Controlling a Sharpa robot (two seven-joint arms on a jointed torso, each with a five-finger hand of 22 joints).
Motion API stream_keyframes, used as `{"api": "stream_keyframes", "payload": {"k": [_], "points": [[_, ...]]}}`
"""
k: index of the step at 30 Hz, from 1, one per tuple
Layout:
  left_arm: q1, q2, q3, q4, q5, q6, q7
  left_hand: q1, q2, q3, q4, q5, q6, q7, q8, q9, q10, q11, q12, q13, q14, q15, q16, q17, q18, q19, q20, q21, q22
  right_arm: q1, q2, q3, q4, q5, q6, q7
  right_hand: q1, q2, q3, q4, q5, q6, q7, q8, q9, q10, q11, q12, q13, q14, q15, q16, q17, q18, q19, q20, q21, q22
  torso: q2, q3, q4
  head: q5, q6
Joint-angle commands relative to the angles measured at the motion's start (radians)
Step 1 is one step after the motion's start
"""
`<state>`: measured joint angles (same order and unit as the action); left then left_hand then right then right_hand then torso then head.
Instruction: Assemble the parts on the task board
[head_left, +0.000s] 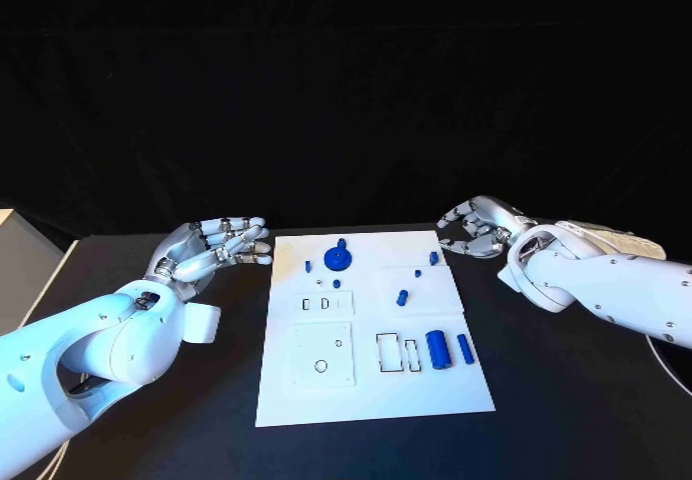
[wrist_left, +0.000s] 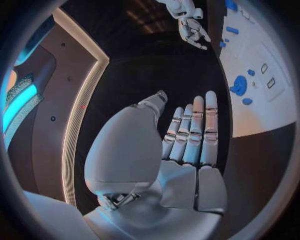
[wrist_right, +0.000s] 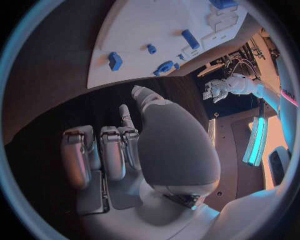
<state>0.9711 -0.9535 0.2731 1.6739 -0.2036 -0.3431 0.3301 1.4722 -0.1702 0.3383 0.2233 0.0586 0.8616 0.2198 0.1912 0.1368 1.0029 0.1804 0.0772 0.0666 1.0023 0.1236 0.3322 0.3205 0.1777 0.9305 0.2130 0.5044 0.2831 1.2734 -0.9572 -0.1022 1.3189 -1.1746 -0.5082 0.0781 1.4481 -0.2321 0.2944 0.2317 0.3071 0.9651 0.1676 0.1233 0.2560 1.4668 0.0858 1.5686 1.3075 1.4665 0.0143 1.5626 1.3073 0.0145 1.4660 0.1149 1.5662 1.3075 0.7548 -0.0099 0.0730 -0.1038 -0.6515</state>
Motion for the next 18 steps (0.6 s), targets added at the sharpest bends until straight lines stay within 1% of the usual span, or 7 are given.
{"api": "stream_keyframes", "payload": {"k": [1,4,6,9,11,15,18], "points": [[-0.002,0.003,0.001,0.0,-0.002,0.023,0.006,0.001,0.007,0.0,-0.009,-0.006,0.006,0.014,-0.006,-0.001,0.005,-0.001,-0.006,0.001,-0.005,0.0,0.007,0.001,-0.001,-0.01,0.0,0.003,0.001,-0.001,0.002,0.0,-0.016,-0.003,0.097,0.04,0.004,-0.007,0.005,-0.001,-0.01,0.006,-0.002,0.005,-0.002,0.104,-0.003,0.002,0.263,0.1,-0.007,0.004,0.245,-0.014,0.105,-0.005,0.005,0.263,0.0,-0.0013,0.0009,-0.002,-0.003],[-0.003,0.004,0.001,-0.001,-0.003,0.023,0.006,0.001,0.007,0.0,-0.009,-0.006,0.006,0.014,-0.006,-0.001,0.005,-0.001,-0.006,0.001,-0.005,0.0,0.007,0.001,-0.001,-0.01,0.0,0.003,0.001,-0.003,0.006,-0.001,-0.031,-0.015,0.12,0.037,0.004,-0.009,0.004,-0.001,-0.018,0.005,-0.002,0.005,-0.003,0.104,-0.003,0.002,0.263,0.1,-0.007,0.004,0.245,-0.014,0.105,-0.005,0.005,0.263,0.0,-0.0008,0.0008,-0.004,-0.005],[-0.004,0.004,0.001,-0.002,-0.003,0.023,0.006,0.001,0.007,0.0,-0.009,-0.006,0.006,0.014,-0.006,-0.001,0.005,-0.001,-0.006,0.001,-0.005,0.0,0.007,0.001,-0.001,-0.01,0.0,0.003,0.001,-0.005,0.01,-0.002,-0.04,-0.02,0.129,0.034,0.005,-0.011,0.003,-0.001,-0.023,0.003,-0.002,0.004,-0.004,0.104,-0.003,0.002,0.263,0.1,-0.006,0.004,0.245,-0.014,0.104,-0.005,0.004,0.263,0.0,-0.0021,0.0004,-0.004,-0.007],[-0.004,0.005,0.001,-0.002,-0.003,0.023,0.006,0.001,0.007,0.0,-0.009,-0.006,0.006,0.014,-0.006,-0.001,0.005,-0.001,-0.006,0.001,-0.005,0.0,0.007,0.001,-0.001,-0.01,0.0,0.003,0.001,-0.009,0.021,-0.003,-0.062,-0.029,0.141,0.026,0.005,-0.013,0.001,-0.001,-0.028,-0.001,-0.001,0.001,-0.005,0.104,-0.003,0.002,0.263,0.1,-0.006,0.003,0.243,-0.014,0.104,-0.004,0.003,0.262,0.0,-0.0031,0.0007,-0.004,-0.007],[-0.004,0.005,0.001,-0.002,-0.003,0.024,0.006,0.001,0.007,0.0,-0.009,-0.006,0.006,0.014,-0.006,-0.001,0.005,-0.001,-0.006,0.001,-0.005,0.0,0.007,0.001,-0.001,-0.01,0.0,0.003,0.001,-0.011,0.029,-0.003,-0.075,-0.032,0.146,0.023,0.004,-0.014,0.0,-0.001,-0.029,-0.003,0.0,0.0,-0.006,0.104,-0.002,0.002,0.263,0.1,-0.006,0.003,0.243,-0.014,0.104,-0.004,0.003,0.262,-0.001,-0.004,0.0009,-0.005,-0.01],[-0.004,0.005,0.001,-0.003,-0.003,0.024,0.006,0.001,0.007,0.0,-0.009,-0.006,0.006,0.014,-0.006,-0.001,0.005,-0.001,-0.006,0.001,-0.005,0.0,0.007,0.001,-0.001,-0.01,0.0,0.003,0.001,-0.014,0.043,-0.004,-0.096,-0.038,0.155,0.016,0.004,-0.015,-0.001,-0.001,-0.031,-0.006,0.0,-0.001,-0.007,0.104,-0.002,0.002,0.263,0.1,-0.005,0.003,0.243,-0.014,0.104,-0.004,0.003,0.262,-0.001,-0.005,0.0026,-0.006,-0.012],[-0.005,0.005,0.001,-0.003,-0.003,0.024,0.006,0.001,0.007,0.0,-0.009,-0.006,0.006,0.014,-0.006,-0.001,0.005,-0.001,-0.006,0.001,-0.005,0.0,0.007,0.001,-0.001,-0.01,0.0,0.003,0.001,-0.018,0.054,-0.005,-0.108,-0.041,0.163,0.013,0.004,-0.015,-0.001,-0.001,-0.032,-0.007,0.0,-0.002,-0.007,0.104,-0.002,0.002,0.263,0.099,-0.005,0.003,0.242,-0.014,0.104,-0.004,0.003,0.262,-0.001,-0.0046,0.0025,-0.004,-0.014]]}}
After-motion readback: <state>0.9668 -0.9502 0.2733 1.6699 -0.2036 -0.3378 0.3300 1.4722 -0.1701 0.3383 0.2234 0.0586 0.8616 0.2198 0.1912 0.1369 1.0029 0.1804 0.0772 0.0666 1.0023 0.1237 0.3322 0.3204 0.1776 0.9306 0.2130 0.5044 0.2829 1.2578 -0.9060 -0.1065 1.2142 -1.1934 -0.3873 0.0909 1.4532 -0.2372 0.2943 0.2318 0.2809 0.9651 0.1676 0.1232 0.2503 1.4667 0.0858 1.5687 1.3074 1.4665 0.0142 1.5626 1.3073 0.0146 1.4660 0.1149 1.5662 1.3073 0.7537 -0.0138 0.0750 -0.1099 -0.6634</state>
